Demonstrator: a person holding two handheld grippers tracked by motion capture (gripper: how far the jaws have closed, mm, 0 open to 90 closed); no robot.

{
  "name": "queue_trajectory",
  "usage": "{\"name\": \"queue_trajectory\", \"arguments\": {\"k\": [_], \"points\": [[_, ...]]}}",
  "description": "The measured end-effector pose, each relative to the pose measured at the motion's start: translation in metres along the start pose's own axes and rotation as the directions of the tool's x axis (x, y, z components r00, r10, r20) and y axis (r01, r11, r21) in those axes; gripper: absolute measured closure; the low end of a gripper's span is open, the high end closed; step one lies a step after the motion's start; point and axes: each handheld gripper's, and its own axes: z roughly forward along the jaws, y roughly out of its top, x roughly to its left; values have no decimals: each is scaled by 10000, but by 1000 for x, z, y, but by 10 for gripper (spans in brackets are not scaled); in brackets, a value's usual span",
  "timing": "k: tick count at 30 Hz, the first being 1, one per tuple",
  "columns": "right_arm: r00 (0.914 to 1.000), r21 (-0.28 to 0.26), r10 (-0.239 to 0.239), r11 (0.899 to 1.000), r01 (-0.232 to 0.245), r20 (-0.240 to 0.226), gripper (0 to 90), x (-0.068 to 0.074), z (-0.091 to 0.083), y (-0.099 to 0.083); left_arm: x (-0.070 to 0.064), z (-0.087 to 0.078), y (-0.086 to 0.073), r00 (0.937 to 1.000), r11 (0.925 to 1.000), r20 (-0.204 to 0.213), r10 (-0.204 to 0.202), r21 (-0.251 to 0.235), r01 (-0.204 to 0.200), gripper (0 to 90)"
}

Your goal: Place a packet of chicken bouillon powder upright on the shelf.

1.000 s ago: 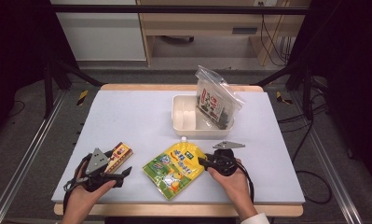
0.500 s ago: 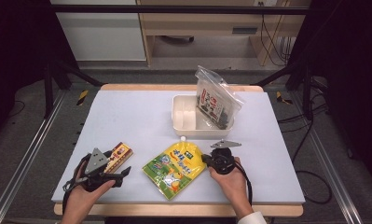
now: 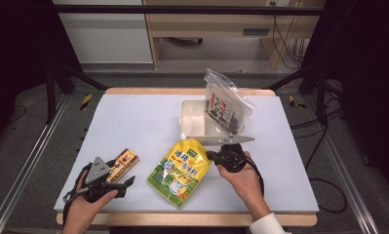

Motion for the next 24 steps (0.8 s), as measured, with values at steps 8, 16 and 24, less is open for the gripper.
{"name": "queue_trajectory", "arguments": {"k": [8, 16, 24], "points": [[9875, 7, -1151, 9933, 1159, -1080, 900, 9, -13, 46, 5, -1, 16, 9992, 9994, 188, 348, -73, -346, 128], [9580, 211, -2437, 9681, 2496, -1509, 900, 27, -17, 87, 7, -4, 56, 9934, 9953, 626, 966, -73, -963, 136], [9342, 174, -3148, 9466, 3221, -1681, 900, 44, -24, 108, 1, -5, 85, 9848, 9905, 1057, 1378, -188, -1366, 134]]}}
